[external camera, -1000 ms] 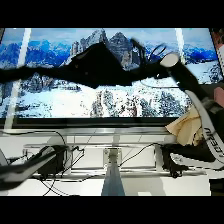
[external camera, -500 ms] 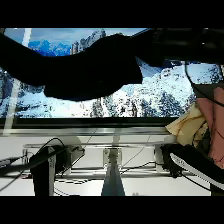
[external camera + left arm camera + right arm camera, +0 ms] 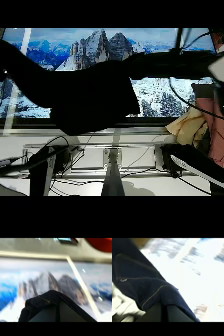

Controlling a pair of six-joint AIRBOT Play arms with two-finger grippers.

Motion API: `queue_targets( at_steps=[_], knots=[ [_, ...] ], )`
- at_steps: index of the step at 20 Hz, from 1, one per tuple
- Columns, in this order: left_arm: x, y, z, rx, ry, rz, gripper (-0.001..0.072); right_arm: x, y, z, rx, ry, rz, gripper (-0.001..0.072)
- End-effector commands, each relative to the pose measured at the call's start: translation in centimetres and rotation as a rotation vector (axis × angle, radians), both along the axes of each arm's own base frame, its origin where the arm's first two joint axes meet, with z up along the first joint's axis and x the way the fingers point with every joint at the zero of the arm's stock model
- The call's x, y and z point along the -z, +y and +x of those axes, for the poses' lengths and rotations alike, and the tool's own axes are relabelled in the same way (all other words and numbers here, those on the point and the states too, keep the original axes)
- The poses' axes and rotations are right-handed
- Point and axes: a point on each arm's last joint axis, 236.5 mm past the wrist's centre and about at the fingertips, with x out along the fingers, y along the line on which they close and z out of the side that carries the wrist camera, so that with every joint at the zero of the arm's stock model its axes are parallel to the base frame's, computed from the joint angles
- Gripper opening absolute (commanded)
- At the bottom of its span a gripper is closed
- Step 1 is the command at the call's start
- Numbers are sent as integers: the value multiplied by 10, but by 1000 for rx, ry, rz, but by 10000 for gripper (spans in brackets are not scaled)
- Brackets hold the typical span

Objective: Fold the clothes and pants, and hang the long-sleeved shirts on hangers.

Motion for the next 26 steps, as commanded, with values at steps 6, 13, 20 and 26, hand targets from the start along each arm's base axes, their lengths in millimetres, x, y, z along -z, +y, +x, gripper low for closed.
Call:
queue_targets(
  at_steps=[6, 13, 20, 26],
  knots=[
    [239, -109, 60, 319, 559, 18, 5, 188, -89, 110, 409, 307, -156, 33],
    [276, -152, -46, 482, 996, 2, 5, 239, -181, 5, 83, 616, -479, 32],
    [329, -209, -91, 585, 1050, 142, 693, 282, -203, 26, 186, 509, -540, 612],
    [320, -199, -60, 522, 993, 121, 691, 297, -227, 42, 346, 688, -312, 612]
  ],
)
